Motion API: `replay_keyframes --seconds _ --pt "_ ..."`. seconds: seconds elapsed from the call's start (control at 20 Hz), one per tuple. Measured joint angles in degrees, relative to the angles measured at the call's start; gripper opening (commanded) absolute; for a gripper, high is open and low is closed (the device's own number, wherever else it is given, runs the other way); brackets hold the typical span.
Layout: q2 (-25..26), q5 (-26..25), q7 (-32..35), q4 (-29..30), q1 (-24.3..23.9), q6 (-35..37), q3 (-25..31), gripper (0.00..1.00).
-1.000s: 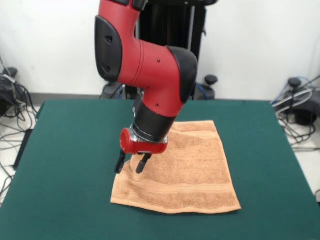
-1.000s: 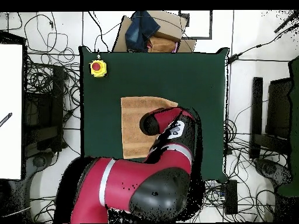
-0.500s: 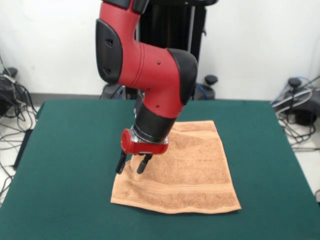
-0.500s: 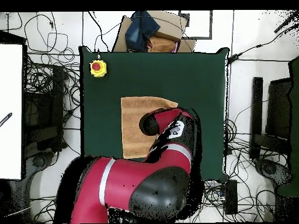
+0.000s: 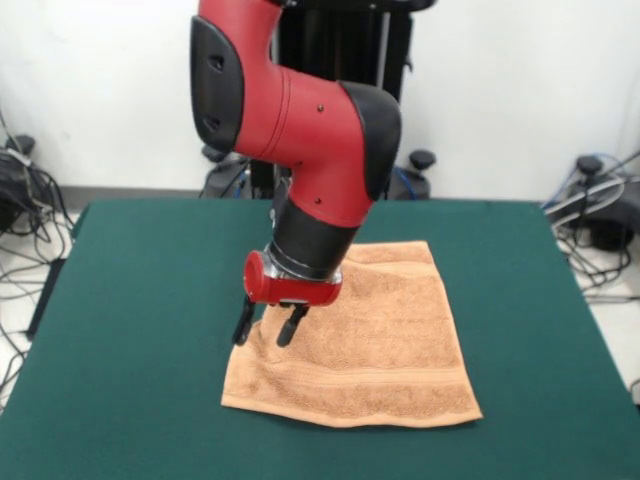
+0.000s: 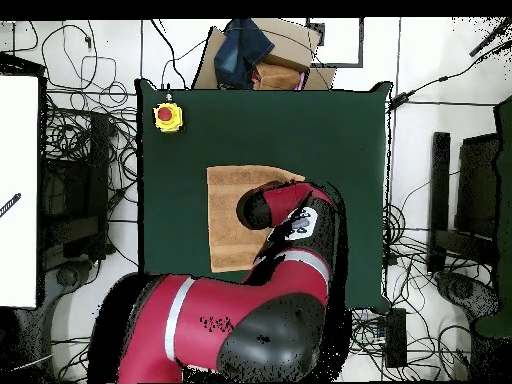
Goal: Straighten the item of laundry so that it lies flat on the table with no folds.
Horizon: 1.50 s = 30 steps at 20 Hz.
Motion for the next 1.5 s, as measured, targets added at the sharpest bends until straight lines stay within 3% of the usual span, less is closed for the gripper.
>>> replay_keyframes --seconds 1.5 --pt "-0.2 6.3 0.0 3.9 0.9 0.0 0.0 1.0"
